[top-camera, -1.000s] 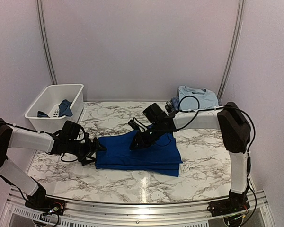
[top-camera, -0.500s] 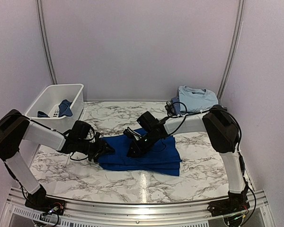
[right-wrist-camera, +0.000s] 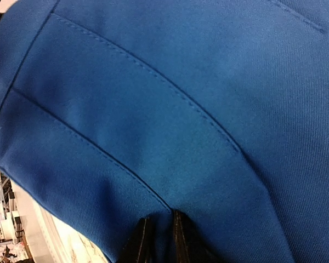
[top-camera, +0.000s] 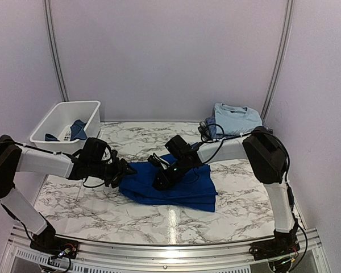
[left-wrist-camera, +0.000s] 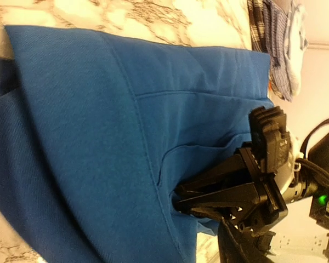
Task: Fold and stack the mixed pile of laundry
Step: Pick up the rectangle-folded skirt from the center of the board.
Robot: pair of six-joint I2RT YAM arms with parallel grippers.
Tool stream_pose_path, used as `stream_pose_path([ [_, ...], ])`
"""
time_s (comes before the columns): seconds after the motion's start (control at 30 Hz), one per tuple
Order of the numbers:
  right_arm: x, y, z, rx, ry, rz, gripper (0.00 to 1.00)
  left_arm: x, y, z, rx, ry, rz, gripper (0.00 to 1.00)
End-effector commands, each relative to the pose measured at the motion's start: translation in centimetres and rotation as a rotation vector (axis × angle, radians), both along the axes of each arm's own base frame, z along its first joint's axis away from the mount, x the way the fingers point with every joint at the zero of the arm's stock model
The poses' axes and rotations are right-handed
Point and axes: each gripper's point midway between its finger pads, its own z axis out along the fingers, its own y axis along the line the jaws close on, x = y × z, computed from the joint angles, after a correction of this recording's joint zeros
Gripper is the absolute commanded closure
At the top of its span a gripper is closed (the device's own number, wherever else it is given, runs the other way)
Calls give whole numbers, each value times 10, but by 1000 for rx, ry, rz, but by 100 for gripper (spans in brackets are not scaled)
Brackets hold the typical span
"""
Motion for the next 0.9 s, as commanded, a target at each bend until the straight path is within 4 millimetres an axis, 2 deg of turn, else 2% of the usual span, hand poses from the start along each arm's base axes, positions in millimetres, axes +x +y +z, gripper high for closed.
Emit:
stream_pose_path([
  [0.0, -25, -47, -74, -268, 64, -14, 83, -11, 15, -14, 26, 56, 55, 34],
  [0.07, -29, -54, -78, -295, 61, -7, 84, -17, 21, -23, 38, 85, 76, 31],
  [0.13, -32, -63, -81, -318, 54, -4, 85, -26, 32, -32, 57, 113, 120, 22],
  [0.27, -35, -80, -87, -351, 56, -16, 85, -46, 54, -40, 83, 155, 193, 10],
  [0.47, -32, -75, -82, -330, 58, -17, 86, -90, 74, -45, 19, 218, 263, 4],
  [0.57, -31, -71, -80, -319, 59, -14, 86, -104, 76, -47, -12, 222, 270, 1],
  [0.67, -31, -72, -81, -321, 59, -8, 87, -106, 70, -47, -33, 213, 249, 1],
  [0.87, -36, -77, -86, -336, 65, 4, 87, -101, 37, -47, -90, 223, 193, 1],
])
